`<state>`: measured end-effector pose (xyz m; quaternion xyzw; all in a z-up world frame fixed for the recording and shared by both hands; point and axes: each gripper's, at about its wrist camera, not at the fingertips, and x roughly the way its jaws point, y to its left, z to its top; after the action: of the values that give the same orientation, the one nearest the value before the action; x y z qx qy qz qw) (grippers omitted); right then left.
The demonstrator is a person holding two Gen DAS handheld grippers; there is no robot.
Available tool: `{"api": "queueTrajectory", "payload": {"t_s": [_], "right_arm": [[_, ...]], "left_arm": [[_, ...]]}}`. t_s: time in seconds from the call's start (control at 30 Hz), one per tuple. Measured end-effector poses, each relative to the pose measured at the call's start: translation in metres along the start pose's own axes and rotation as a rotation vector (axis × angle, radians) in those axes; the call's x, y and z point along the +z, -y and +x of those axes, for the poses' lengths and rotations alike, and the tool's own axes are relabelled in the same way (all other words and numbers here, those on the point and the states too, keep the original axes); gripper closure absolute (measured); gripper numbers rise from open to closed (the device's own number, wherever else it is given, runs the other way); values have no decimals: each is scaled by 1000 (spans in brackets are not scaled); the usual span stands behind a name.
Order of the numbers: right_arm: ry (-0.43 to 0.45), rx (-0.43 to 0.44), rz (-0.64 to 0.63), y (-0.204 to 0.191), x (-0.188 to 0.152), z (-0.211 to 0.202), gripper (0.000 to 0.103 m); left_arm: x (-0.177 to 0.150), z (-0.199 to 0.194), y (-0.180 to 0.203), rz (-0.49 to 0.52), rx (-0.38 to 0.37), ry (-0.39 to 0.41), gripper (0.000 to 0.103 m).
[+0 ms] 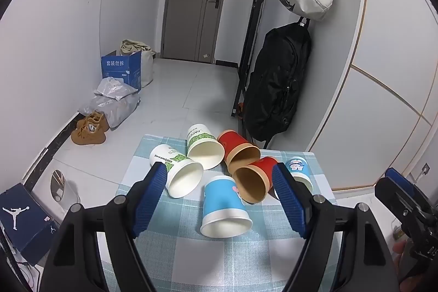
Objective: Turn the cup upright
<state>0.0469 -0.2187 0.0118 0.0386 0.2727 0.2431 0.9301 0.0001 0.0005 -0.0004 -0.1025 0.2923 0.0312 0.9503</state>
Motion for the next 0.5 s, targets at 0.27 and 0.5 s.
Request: {"api": "queueTrajectory", "payload": {"t_s": [0.27,0.5], "right_arm": [[-1,4,-1,-1,-1,2,0],[1,6,-6,-2,-1,2,0]], "left_arm": [[-3,1,-1,4,-7,13,28],[-3,0,-1,-8,-18,40,28]]}}
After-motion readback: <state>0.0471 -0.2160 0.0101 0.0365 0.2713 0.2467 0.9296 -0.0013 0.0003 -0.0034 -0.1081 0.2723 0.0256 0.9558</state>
